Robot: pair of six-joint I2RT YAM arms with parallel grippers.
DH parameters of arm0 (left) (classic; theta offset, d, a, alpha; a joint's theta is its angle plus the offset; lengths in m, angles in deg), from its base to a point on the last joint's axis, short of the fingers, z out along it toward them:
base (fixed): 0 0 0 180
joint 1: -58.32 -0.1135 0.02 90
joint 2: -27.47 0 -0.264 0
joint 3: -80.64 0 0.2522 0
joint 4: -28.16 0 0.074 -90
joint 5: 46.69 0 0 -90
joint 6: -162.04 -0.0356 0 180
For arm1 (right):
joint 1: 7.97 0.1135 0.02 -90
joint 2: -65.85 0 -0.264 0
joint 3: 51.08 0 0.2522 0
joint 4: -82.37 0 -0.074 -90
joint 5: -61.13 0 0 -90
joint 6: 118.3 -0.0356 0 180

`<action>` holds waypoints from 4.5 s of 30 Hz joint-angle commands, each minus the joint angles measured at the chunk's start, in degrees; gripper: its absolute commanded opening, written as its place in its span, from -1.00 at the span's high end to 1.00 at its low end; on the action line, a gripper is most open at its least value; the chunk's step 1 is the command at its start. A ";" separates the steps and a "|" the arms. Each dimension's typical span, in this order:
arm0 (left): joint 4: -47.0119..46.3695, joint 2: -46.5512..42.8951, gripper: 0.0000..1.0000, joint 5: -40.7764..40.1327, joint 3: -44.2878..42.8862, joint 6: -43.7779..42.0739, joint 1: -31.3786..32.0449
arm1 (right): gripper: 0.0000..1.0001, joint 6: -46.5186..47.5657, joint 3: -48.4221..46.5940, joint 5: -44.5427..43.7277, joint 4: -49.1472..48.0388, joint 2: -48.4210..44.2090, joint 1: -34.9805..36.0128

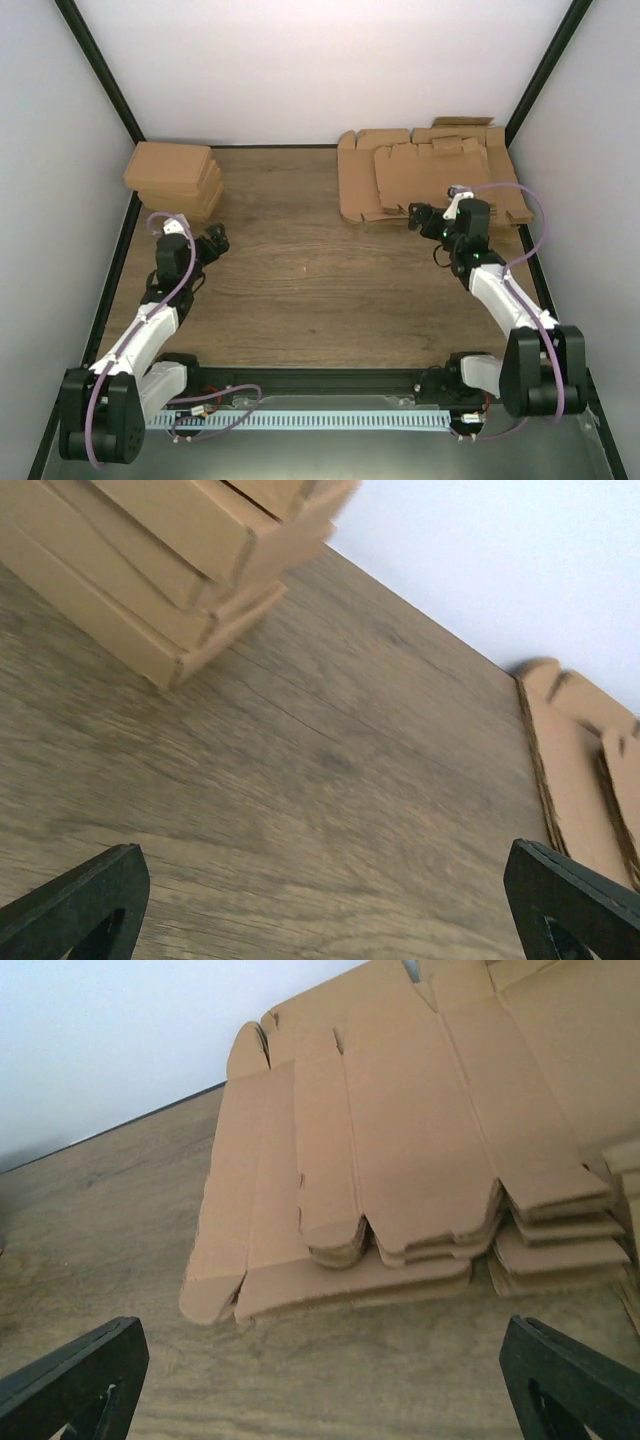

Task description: Fold the paper box

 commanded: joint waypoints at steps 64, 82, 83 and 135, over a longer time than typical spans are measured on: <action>-15.59 6.60 -1.00 8.72 1.25 -8.88 13.37 | -0.13 17.39 -58.31 -36.41 30.64 53.38 16.00; -14.89 6.81 -1.00 8.47 0.72 -8.85 13.43 | -0.38 17.46 -57.90 -37.57 31.53 52.76 15.90; -14.89 6.77 -1.00 8.43 0.72 -8.84 13.38 | -0.38 17.51 -57.88 -37.74 31.50 52.75 15.91; -15.15 6.68 -1.00 8.78 0.72 -8.71 13.46 | 0.99 18.24 -50.45 -34.06 26.98 39.70 23.82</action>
